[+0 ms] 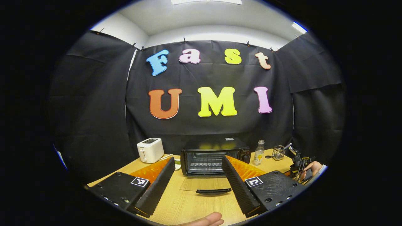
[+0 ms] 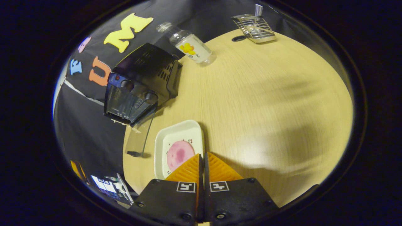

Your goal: Open the electric oven with the left hand, put the food in, and close the electric oven.

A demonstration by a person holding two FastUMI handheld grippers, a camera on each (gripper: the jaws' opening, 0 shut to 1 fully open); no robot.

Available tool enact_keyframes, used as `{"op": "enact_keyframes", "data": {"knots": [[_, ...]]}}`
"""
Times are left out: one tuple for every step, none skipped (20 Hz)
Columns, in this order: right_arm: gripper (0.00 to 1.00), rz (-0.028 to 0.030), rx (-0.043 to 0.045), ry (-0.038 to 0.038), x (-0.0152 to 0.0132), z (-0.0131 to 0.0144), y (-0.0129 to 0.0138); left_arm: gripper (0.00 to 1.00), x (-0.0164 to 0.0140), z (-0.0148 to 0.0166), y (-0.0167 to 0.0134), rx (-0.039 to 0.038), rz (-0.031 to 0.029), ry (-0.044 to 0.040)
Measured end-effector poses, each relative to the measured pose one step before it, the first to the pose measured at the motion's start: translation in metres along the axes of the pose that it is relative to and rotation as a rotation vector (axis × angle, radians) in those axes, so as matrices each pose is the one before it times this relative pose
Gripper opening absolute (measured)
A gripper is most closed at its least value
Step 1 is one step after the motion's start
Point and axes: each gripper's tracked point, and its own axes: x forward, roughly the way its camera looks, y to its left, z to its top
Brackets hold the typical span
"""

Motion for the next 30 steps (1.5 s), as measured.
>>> {"op": "enact_keyframes", "data": {"knots": [[0.04,-0.00262,0.00383,-0.01031,-0.00254,0.00059,0.00043,0.95,-0.00389,-0.00122,0.00046,0.00480,0.00247,0.00290],[0.04,0.00030,0.00509,-0.01250,-0.00225,0.00150,0.00085,0.95,-0.00519,0.00131,0.00096,0.00539,0.00502,-0.00067],[0.04,0.00001,0.00301,-0.00988,-0.00567,-0.00067,-0.00013,0.95,-0.00482,0.00087,0.00207,0.00484,0.00522,-0.00252],[0.01,-0.00005,0.00207,-0.01553,-0.00594,0.00103,-0.00061,0.95,-0.00497,0.00037,0.00175,0.00287,0.00311,-0.00300],[0.04,-0.00512,-0.00130,-0.01786,-0.00716,0.00093,-0.00220,0.95,-0.00478,-0.00024,-0.00015,-0.00057,0.00012,-0.00320],[0.04,-0.00579,0.00594,-0.01117,-0.00647,-0.00092,-0.00232,0.95,-0.00494,0.00005,-0.00007,-0.00205,-0.00384,-0.00251],[0.04,-0.00003,0.00465,-0.01186,-0.00628,-0.00069,0.00052,0.95,-0.00504,-0.00054,-0.00006,-0.00025,-0.00203,-0.00183],[0.00,0.00160,0.00421,-0.01348,-0.00669,0.00016,0.00058,0.95,-0.00644,0.00121,0.00149,0.00425,0.00227,-0.00160],[0.04,0.00450,0.00765,-0.01473,-0.00778,0.00019,0.00174,0.95,-0.00630,0.00084,0.00354,0.01022,0.00454,-0.00059],[0.04,0.00545,0.00819,-0.01605,-0.00768,0.00153,0.00229,0.95,-0.00576,0.00010,0.00567,0.01147,0.01239,-0.00218],[0.04,0.00325,0.00248,-0.01410,-0.00833,0.00056,0.00241,0.95,-0.00569,0.00296,0.00505,0.00807,0.01079,-0.01008],[0.04,-0.00026,-0.00169,-0.01392,-0.00881,0.00197,0.00235,0.95,-0.00445,0.00218,0.00294,0.00427,0.00315,-0.01036],[0.00,-0.00139,-0.00378,-0.01592,-0.00683,0.00409,0.00161,0.95,-0.00358,-0.00120,0.00111,-0.00091,-0.00055,-0.00066],[0.00,-0.00070,-0.01391,-0.01574,-0.00998,0.00074,0.00491,0.95,-0.00449,-0.00134,0.00237,-0.00574,0.00017,0.00420],[0.00,0.00055,-0.01505,-0.01735,-0.01022,-0.00092,0.00704,0.95,-0.00462,-0.00055,0.00238,-0.00636,-0.00149,-0.00002],[0.00,0.00273,-0.01271,-0.01729,-0.00871,-0.00051,0.00804,0.95,-0.00555,0.00130,0.00261,-0.00738,-0.00151,-0.00259],[0.00,0.00418,-0.01377,-0.01191,-0.00708,0.00007,0.00757,0.95,-0.00656,-0.00062,0.00317,-0.01115,0.00108,0.00302],[0.00,0.00571,-0.01520,-0.00575,-0.00664,-0.00164,0.00834,0.95,-0.00794,-0.00270,0.00155,-0.01328,-0.00406,0.00604],[0.00,0.00682,-0.00938,-0.00091,-0.00505,-0.00354,0.00813,0.95,-0.00561,-0.00214,-0.00031,-0.00711,-0.01079,0.00094],[0.01,0.00558,-0.00525,0.00165,-0.00215,-0.00201,0.00836,0.95,-0.00732,-0.00017,0.00192,-0.00141,-0.00906,-0.00744],[0.04,0.00392,-0.00419,0.00410,-0.00326,-0.00366,0.00707,0.95,-0.00483,-0.00047,0.00551,0.00193,0.00088,-0.00638],[0.04,0.00409,-0.00298,0.00328,-0.00038,-0.00239,0.00820,0.95,-0.00410,0.00043,0.00527,0.00086,0.00509,-0.00492],[0.01,0.00482,-0.00152,0.00145,0.00224,0.00014,0.00866,0.95,-0.00253,0.00000,0.00465,-0.00326,0.00356,-0.00659],[0.01,0.00365,-0.00031,0.00043,0.00294,-0.00108,0.00849,0.95,-0.00132,0.00117,0.00365,-0.00727,0.00046,-0.00481],[0.01,0.00049,-0.00200,-0.00029,0.00389,-0.00118,0.00776,0.95,-0.00028,-0.00021,0.00263,-0.00971,-0.00055,-0.00509],[0.04,-0.00367,-0.00891,0.00214,0.00549,-0.00101,0.00611,0.85,-0.00030,-0.00020,0.00206,-0.00781,-0.00324,-0.00264],[0.00,-0.00497,-0.00909,0.00474,0.00560,-0.00259,0.00616,0.85,0.00183,-0.00194,0.00196,-0.00374,-0.00071,-0.00171],[0.00,-0.00270,-0.00710,0.00756,0.00688,-0.00203,0.00667,0.95,0.00130,-0.00170,0.00423,-0.00011,0.00262,-0.00176],[0.00,0.00231,-0.00371,0.00863,0.00788,-0.00271,0.00749,0.85,0.00220,-0.00162,0.00269,0.00101,0.00395,-0.00235],[0.04,0.00742,-0.00213,0.00972,0.00869,-0.00238,0.00847,0.95,0.00215,-0.00119,0.00277,-0.00098,0.00509,-0.00498]]}}
